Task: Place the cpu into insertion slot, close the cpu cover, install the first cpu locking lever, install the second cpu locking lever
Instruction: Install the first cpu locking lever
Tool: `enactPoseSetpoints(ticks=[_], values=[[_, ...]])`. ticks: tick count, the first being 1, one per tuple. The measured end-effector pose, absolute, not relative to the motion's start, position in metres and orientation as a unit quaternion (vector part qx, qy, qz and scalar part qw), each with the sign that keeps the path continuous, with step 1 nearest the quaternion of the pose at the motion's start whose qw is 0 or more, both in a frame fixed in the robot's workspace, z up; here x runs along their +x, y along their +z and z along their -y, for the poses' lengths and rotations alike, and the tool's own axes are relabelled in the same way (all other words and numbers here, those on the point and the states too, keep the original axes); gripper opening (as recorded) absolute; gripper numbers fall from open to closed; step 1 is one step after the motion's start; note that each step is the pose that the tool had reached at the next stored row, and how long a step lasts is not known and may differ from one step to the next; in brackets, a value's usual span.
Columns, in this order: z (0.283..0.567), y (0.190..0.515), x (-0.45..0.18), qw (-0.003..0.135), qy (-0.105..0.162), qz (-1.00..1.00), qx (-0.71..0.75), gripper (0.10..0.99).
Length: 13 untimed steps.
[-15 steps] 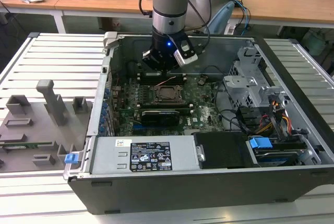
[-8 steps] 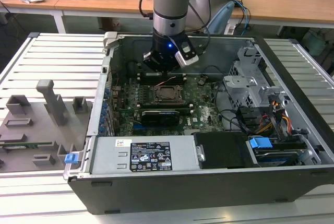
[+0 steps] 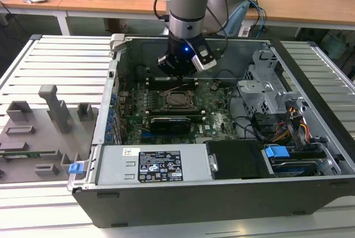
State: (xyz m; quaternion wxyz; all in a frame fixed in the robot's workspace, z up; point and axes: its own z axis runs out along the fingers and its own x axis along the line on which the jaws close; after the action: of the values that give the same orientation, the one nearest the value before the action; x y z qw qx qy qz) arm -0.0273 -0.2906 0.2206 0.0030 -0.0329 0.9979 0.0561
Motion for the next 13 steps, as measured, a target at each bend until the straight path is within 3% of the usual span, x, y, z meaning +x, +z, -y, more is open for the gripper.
enactPoseSetpoints(ticks=[13], values=[[0.291, 0.204, -0.016, 0.003, 0.051, -0.998, -0.03, 0.106]])
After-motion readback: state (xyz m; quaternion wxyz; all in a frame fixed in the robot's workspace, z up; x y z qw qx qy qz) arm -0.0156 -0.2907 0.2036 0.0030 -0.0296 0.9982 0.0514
